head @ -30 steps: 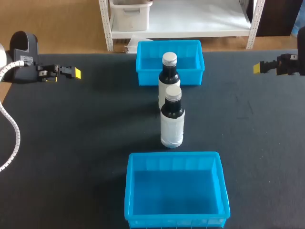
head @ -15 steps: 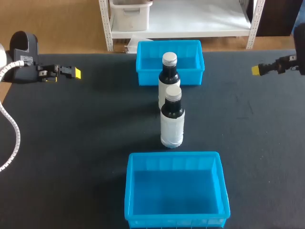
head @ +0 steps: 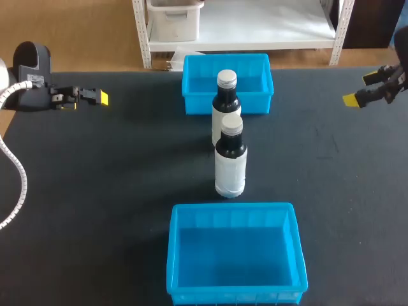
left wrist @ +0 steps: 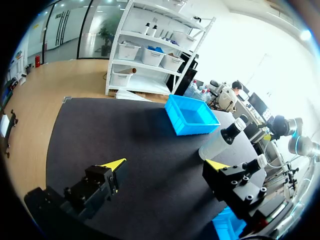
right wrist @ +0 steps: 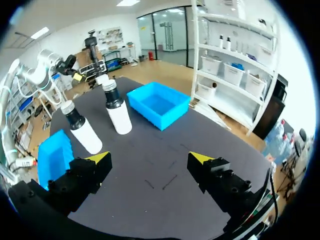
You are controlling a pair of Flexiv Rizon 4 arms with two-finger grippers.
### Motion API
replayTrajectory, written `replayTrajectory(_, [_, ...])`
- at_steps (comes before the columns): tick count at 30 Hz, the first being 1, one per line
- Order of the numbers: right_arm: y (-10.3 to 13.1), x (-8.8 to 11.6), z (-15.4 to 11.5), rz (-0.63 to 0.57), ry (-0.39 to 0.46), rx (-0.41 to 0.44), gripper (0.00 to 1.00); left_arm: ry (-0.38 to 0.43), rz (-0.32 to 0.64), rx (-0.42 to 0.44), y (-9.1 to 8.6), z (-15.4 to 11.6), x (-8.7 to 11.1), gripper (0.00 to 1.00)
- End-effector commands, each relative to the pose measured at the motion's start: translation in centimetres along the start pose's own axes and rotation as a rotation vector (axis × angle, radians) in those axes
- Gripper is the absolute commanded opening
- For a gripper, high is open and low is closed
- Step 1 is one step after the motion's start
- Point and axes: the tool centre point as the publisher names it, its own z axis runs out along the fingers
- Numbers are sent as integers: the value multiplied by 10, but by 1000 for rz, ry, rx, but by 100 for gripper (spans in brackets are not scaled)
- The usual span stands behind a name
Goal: Pick up the bottle, and place it in the far bin if it is heavy, or in the near bin if it is light.
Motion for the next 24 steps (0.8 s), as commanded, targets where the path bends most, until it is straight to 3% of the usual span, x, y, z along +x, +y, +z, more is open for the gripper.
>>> replayTrajectory(1, [-5, 1, 1, -26, -13, -392, 100, 0, 0, 0, 0, 0, 0, 100])
replayTrajectory(5, [-1, 0, 3, -70, -15, -414, 100, 0, 0, 0, 0, 0, 0, 100])
replayTrajectory(12, [43, -6, 14, -240, -11, -450, 100, 0, 0, 0, 0, 0, 0, 100])
replayTrajectory(19, [87, -18, 18, -279, -41, -450, 100, 0, 0, 0, 0, 0, 0, 100])
replayTrajectory(24, [115, -26, 36, -300, -46, -454, 100, 0, 0, 0, 0, 0, 0, 100])
